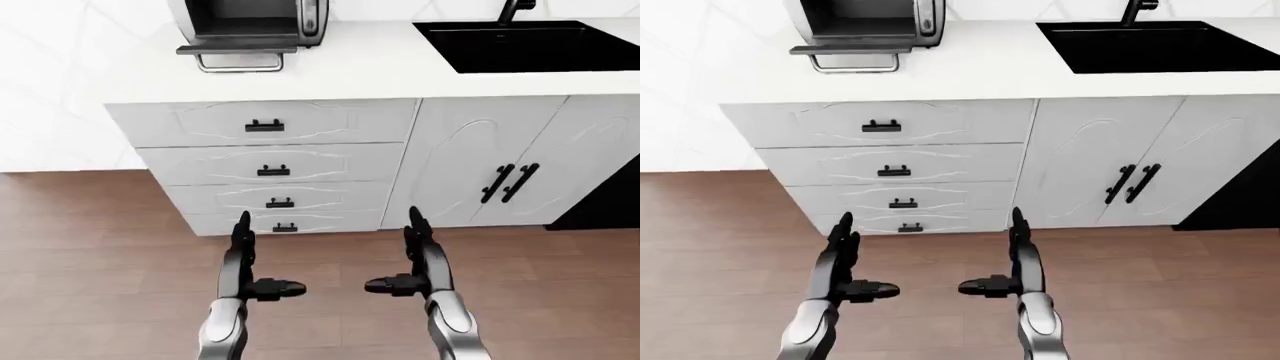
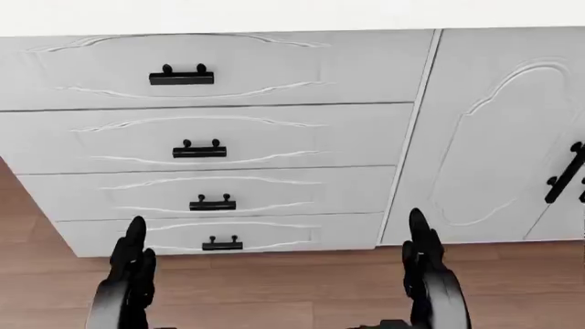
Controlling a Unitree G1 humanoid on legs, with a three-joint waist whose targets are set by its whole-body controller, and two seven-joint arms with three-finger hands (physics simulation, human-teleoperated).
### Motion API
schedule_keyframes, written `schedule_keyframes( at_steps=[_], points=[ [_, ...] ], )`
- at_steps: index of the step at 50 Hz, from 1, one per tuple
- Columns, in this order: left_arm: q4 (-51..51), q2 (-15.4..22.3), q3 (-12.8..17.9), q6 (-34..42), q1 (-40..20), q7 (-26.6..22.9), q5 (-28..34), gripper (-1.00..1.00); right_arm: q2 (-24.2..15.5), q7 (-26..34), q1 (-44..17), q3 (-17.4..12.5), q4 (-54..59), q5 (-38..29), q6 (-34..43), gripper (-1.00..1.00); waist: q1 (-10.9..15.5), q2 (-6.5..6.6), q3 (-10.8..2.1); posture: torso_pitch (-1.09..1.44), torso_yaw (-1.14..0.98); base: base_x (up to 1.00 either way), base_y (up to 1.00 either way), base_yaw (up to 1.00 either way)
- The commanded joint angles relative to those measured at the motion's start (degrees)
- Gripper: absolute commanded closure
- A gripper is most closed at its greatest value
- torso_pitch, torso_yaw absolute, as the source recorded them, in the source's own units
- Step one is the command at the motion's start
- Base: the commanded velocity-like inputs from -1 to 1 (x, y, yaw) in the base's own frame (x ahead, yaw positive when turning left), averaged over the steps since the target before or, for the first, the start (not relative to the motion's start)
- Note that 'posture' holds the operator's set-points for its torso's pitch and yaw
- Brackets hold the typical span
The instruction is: Close the toaster oven door.
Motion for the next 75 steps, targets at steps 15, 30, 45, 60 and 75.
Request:
schedule_keyframes(
  at_steps=[15,30,45,60,75],
  points=[
    [-13.3,4.3,6.6,8.4,-5.1,-1.5,-2.6,-1.0,-0.8,-0.2,-3.7,-0.9,-11.5,0.4,3.3,-1.0,0.4,0.05,-4.7,0.0,0.0,0.0,0.0,0.0],
    [-26.5,11.8,19.4,25.2,-11.1,-0.8,-13.0,-1.0,-3.6,1.2,-8.4,-4.8,-23.7,2.4,14.4,-1.0,0.3,0.58,-5.0,0.0,0.0,0.0,0.0,0.0],
    [-26.7,19.0,25.9,26.1,-13.9,-1.3,-16.4,-1.0,-11.0,0.9,-17.1,-13.1,-28.8,7.1,23.3,-1.0,0.3,0.7,-4.04,0.0,0.0,0.0,0.0,0.0],
    [-26.4,25.7,31.0,30.5,-17.3,0.0,-21.2,-1.0,-13.4,1.8,-19.3,-14.3,-32.6,9.1,27.3,-1.0,0.2,1.05,-3.61,0.0,0.0,0.0,0.0,0.0],
    [-24.1,31.7,35.0,29.1,-19.2,3.0,-24.4,-1.0,-18.2,0.5,-23.8,-17.4,-32.9,10.4,30.5,-1.0,0.3,1.04,-3.31,0.0,0.0,0.0,0.0,0.0]
  ],
)
